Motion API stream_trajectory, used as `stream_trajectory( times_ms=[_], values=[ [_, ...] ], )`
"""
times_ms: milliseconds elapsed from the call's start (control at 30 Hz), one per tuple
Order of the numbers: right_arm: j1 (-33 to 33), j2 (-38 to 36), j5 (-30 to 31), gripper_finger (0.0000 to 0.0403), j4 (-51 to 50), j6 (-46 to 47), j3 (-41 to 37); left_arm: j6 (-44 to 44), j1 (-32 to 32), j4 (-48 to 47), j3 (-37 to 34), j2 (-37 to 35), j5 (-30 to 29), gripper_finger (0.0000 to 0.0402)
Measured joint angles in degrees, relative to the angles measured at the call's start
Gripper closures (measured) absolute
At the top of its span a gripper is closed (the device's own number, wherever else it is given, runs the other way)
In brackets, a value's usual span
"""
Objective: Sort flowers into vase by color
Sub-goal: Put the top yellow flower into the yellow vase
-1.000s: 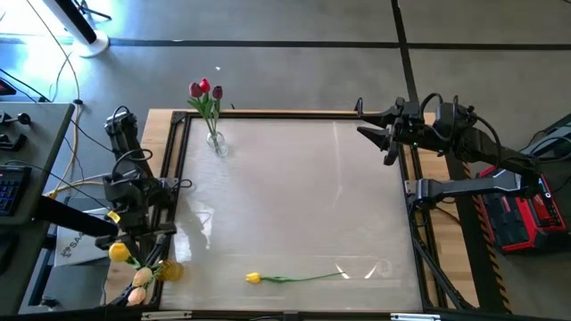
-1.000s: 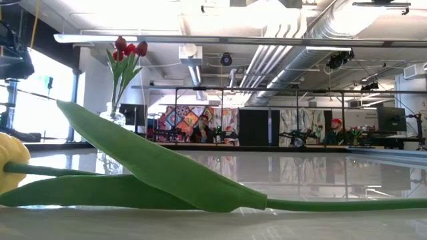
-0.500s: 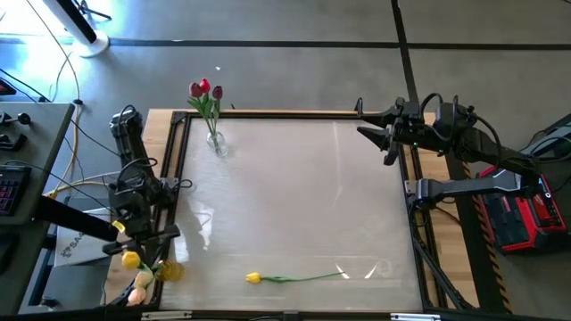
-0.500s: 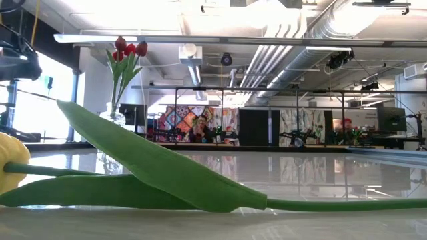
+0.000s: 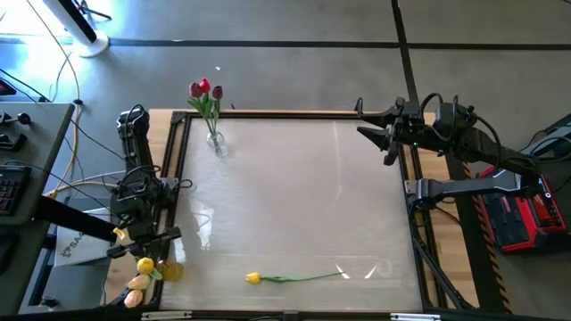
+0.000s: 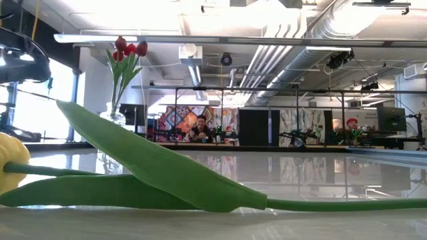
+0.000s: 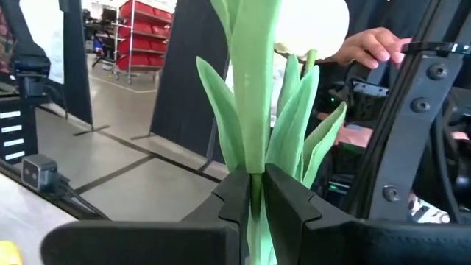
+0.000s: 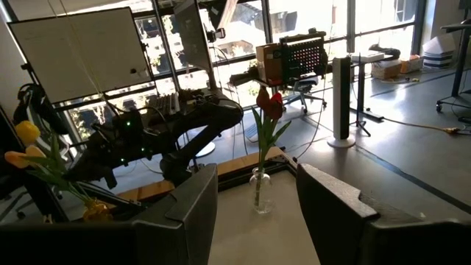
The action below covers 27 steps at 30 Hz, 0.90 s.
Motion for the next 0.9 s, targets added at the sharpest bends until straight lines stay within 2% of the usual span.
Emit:
stream_trajectory(
  times_ms=[200, 533, 900],
  values=[
    [0.00, 0.00, 0.00, 0.0229, 0.00, 0.00, 0.00, -0.75, -2.17, -1.69, 0.00, 0.01, -1.81, 0.0371],
    [0.00, 0.00, -0.02, 0.0229, 0.00, 0.00, 0.00, -4.60, -6.18, -8.41, 0.00, 0.02, -13.52, 0.0355],
    [0.00, 0.00, -0.02, 0.0229, 0.00, 0.00, 0.00, -5.46, -6.23, -8.23, 0.00, 0.02, -15.62, 0.0326]
  ],
)
